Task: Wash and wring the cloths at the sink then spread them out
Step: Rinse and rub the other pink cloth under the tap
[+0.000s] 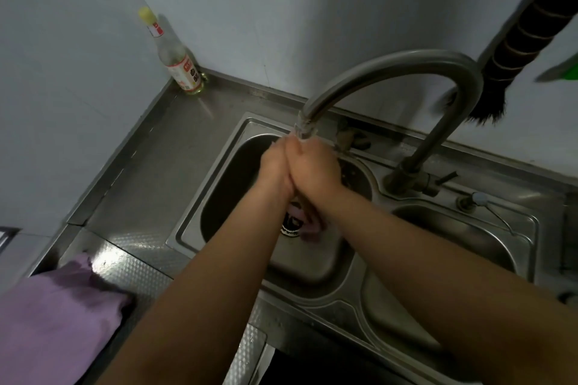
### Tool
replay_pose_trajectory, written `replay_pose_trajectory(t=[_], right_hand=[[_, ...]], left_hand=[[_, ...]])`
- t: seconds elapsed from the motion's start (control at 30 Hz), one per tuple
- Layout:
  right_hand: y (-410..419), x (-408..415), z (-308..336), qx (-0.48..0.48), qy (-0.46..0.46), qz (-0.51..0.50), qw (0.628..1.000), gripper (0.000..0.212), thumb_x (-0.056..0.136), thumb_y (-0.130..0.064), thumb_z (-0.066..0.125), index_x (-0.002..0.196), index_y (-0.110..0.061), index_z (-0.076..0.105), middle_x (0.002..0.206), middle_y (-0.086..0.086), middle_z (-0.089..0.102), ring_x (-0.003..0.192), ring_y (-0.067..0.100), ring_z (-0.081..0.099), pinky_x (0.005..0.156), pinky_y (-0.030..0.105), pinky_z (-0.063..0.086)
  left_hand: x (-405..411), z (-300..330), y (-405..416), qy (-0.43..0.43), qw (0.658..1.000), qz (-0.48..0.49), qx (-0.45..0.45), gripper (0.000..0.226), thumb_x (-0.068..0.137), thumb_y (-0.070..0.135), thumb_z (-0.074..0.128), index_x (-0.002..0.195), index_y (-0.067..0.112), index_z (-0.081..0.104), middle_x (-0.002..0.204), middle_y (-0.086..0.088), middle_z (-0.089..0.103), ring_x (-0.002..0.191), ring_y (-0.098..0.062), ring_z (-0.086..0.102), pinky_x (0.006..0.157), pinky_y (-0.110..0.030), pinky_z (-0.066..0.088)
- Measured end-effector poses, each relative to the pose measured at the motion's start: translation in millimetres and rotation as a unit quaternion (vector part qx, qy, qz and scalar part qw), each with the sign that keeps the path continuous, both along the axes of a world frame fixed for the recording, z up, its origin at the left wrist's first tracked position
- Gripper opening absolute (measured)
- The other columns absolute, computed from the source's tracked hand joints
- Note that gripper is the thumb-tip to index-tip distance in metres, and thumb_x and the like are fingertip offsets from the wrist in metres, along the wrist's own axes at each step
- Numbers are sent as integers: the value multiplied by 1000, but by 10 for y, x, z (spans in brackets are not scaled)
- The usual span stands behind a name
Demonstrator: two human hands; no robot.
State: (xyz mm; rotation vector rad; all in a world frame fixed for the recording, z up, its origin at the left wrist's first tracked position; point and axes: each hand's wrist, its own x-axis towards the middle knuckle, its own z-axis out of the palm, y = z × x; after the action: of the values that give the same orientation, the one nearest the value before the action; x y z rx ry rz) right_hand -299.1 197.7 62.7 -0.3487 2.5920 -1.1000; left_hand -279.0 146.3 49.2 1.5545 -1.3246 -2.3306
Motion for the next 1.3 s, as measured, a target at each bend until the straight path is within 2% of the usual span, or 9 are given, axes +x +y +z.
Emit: replay_pose_trajectory(t=[0.33, 0.47, 0.53, 0.63, 0.73, 0.87, 1.0, 1.17, 1.3], right_hand=[[0, 93, 14, 9, 4, -13, 1000, 35, 98, -29, 38, 78, -13, 64, 71, 5, 57, 70, 23, 58, 62, 30, 41], [80, -179, -23, -60, -29, -64, 996, 30, 96, -18, 43, 70, -13, 56, 72, 7, 59, 78, 27, 62, 66, 34, 44], [18, 5, -6, -44, -14, -42, 998, 34, 97, -28, 43, 67, -17, 56, 64, -1, 55, 66, 20, 60, 59, 29, 41], [12, 23, -53, 7, 14, -18, 1000, 35, 96, -31, 43, 75, -13, 65, 69, 5, 61, 65, 21, 56, 61, 29, 41], [180, -362, -75, -45, -57, -7, 997, 38, 97, -23, 46, 62, -12, 56, 74, 10, 63, 64, 18, 51, 63, 27, 37], [374, -498, -67, -283, -360, -34, 888, 38, 89, -48, 59, 79, -12, 64, 72, 3, 65, 66, 12, 63, 59, 21, 49], [515, -638, -82, -306, -420, 107, 848, 18, 92, -21, 55, 81, -16, 67, 75, 2, 67, 68, 14, 63, 54, 25, 51], [604, -695, -163, -218, -374, 128, 893, 6, 87, -20, 64, 92, -17, 66, 86, 2, 66, 76, 14, 63, 64, 30, 52], [537, -598, -230, -249, -352, 19, 902, 15, 86, -25, 67, 90, -10, 66, 82, 4, 71, 79, 20, 65, 61, 27, 51]], left_hand=[[26, -43, -30, 31, 998, 26, 45, 27, 100, 30, 43, 78, 18, 51, 49, 6, 60, 40, -2, 56, 39, -15, 46], [68, 87, 143, 14, 992, 0, 122, 26, 96, 30, 53, 111, 11, 63, 76, -6, 63, 68, -19, 63, 51, -25, 54], [39, 38, 32, 51, 993, 27, 102, 23, 99, 28, 48, 97, 9, 61, 68, -2, 63, 60, -13, 62, 52, -23, 52], [107, 81, 8, 51, 986, 9, 161, 29, 98, 32, 47, 84, 11, 63, 67, -4, 63, 72, -16, 63, 68, -29, 52], [190, 141, 53, 80, 970, -80, 214, 38, 99, 41, 45, 103, 9, 67, 97, -11, 68, 111, -24, 61, 97, -36, 47], [287, 97, -262, 73, 980, -135, 124, 48, 88, 50, 59, 116, 11, 64, 120, -14, 67, 112, -24, 64, 101, -36, 47], [432, -12, -412, 24, 967, -252, 40, 23, 89, 25, 66, 102, 7, 66, 117, -15, 64, 114, -24, 60, 105, -37, 44], [504, 63, -452, 136, 965, -210, 82, 37, 93, 24, 54, 123, 3, 58, 111, -15, 68, 106, -23, 65, 99, -36, 49], [458, -24, -360, 158, 974, -160, -27, 28, 100, 21, 45, 118, 5, 60, 114, -16, 68, 110, -25, 64, 95, -33, 50]])
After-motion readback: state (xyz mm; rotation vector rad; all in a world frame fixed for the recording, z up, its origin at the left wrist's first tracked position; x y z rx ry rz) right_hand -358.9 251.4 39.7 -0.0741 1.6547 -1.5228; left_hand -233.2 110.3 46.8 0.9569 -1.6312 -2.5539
